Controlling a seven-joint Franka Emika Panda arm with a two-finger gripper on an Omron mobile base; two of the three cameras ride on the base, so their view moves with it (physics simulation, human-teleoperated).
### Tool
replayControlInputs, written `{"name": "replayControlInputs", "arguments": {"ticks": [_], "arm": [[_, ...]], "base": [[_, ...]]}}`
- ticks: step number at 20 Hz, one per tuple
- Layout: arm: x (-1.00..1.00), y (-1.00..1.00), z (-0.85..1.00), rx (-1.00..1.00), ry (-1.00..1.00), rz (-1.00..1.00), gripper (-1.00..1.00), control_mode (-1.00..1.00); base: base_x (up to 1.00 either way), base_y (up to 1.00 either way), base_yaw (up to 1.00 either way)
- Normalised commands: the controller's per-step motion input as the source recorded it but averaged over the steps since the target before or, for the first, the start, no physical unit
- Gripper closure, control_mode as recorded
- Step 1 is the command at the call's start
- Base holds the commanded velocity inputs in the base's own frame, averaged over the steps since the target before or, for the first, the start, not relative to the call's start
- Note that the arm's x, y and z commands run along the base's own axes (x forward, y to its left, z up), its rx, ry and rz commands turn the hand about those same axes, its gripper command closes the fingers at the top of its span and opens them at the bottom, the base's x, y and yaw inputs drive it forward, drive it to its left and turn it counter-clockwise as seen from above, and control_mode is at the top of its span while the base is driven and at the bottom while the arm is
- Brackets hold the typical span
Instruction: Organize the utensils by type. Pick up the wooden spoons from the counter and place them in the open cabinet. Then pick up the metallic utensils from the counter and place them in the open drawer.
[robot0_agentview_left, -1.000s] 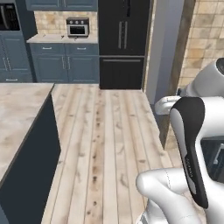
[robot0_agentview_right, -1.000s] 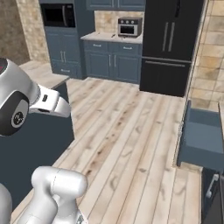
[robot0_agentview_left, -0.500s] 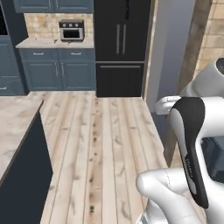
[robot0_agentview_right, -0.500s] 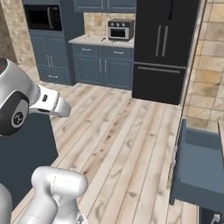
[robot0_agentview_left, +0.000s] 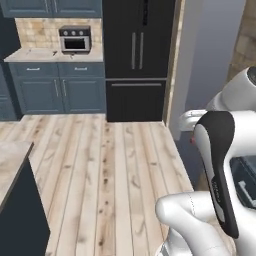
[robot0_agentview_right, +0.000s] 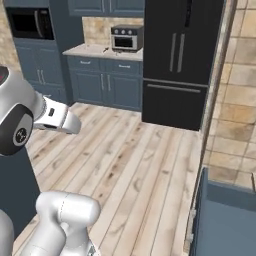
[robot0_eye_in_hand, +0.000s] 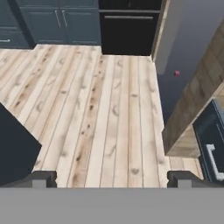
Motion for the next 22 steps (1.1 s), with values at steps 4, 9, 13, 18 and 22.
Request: {"name": "replayControlInputs", "arguments": {"ticks": [4,9,13,18,22], "arm": [[0.0,0.0,0.0,0.0,0.0,0.0,-1.0,1.0],[0.0,0.0,0.0,0.0,0.0,0.0,-1.0,1.0],[0.0,0.0,0.0,0.0,0.0,0.0,-1.0,1.0],[0.0,0.0,0.0,0.0,0.0,0.0,-1.0,1.0],[0.0,0.0,0.0,0.0,0.0,0.0,-1.0,1.0]], "base": [[1.0,0.28,0.0],[1.0,0.31,0.05],[1.0,0.26,0.1],[1.0,0.21,0.11],[1.0,0.19,0.1]]}}
